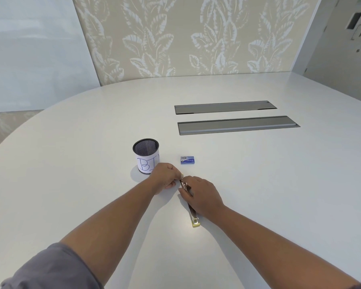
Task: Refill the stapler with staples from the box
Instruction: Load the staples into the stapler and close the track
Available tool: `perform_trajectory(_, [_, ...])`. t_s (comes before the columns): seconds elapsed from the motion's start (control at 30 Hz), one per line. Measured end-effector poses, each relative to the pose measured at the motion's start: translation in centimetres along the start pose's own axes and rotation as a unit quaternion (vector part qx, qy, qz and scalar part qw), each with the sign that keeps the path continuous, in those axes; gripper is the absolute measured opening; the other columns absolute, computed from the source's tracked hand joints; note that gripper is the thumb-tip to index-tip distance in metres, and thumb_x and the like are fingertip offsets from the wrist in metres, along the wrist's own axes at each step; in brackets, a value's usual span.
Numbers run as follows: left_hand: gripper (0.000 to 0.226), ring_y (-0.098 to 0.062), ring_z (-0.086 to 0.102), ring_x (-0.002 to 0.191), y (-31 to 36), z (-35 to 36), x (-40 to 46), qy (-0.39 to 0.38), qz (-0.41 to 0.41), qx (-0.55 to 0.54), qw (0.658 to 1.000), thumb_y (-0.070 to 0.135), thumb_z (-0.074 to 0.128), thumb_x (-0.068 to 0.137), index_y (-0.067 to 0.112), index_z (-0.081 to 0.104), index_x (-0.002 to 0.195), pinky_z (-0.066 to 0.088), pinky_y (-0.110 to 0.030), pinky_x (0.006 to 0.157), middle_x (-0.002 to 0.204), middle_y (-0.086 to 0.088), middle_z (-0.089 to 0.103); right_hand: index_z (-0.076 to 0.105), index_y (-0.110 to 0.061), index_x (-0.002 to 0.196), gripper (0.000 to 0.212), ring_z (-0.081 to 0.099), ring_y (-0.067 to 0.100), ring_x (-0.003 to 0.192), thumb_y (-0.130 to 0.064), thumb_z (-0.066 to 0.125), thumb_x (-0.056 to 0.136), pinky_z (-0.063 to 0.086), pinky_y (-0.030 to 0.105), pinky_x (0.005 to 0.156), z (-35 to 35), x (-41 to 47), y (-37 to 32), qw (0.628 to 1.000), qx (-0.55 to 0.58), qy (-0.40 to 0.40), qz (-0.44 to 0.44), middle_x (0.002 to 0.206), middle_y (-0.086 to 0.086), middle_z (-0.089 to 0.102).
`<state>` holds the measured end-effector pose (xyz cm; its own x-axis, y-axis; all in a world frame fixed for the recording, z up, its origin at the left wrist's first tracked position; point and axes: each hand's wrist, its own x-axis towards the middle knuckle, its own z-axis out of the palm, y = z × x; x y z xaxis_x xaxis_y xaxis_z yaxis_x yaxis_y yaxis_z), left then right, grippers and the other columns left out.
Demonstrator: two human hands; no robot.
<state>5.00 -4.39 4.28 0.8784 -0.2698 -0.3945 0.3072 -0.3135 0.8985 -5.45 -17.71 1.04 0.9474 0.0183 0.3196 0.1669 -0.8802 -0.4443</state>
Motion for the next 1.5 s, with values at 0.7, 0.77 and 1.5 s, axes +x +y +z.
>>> perform_trajectory(0.7, [0.012,-0.017,0.05,0.055,0.1,0.1,-0.1,0.006,0.002,0.02,1.0,-0.006,0.075,0.077,0.004,0.07,0.08,0.046,-0.018,0.046,0.073,-0.013,0.06,0.058,-0.037,0.085,0.015,0.05,0.001,0.052,-0.029,0.067,0.076,0.038,0.021,0.056,-0.5,0.4,0.4,0.964,0.223,-0.002,0.144,0.066,-0.03,0.058])
perform_trajectory(0.77, [0.012,-0.016,0.05,0.055,0.1,0.1,-0.2,0.003,0.001,0.027,1.0,-0.006,0.074,0.078,0.004,0.07,0.082,0.047,-0.017,0.046,0.071,-0.011,0.061,0.059,-0.036,0.084,0.014,0.049,0.002,0.054,-0.029,0.066,0.074,0.04,0.022,0.057,-0.4,0.4,0.5,0.962,0.235,-0.003,0.139,0.068,-0.028,0.059])
perform_trajectory(1.5, [0.017,-0.015,0.045,0.05,0.3,0.3,-0.7,0.001,0.004,0.041,0.999,-0.011,0.069,0.078,0.005,0.067,0.075,0.043,-0.015,0.042,0.057,-0.006,0.058,0.067,-0.033,0.079,0.01,0.061,0.016,0.06,-0.023,0.068,0.08,0.055,0.041,0.065,-0.8,1.0,0.4,0.939,0.289,-0.034,0.184,0.071,-0.01,0.072])
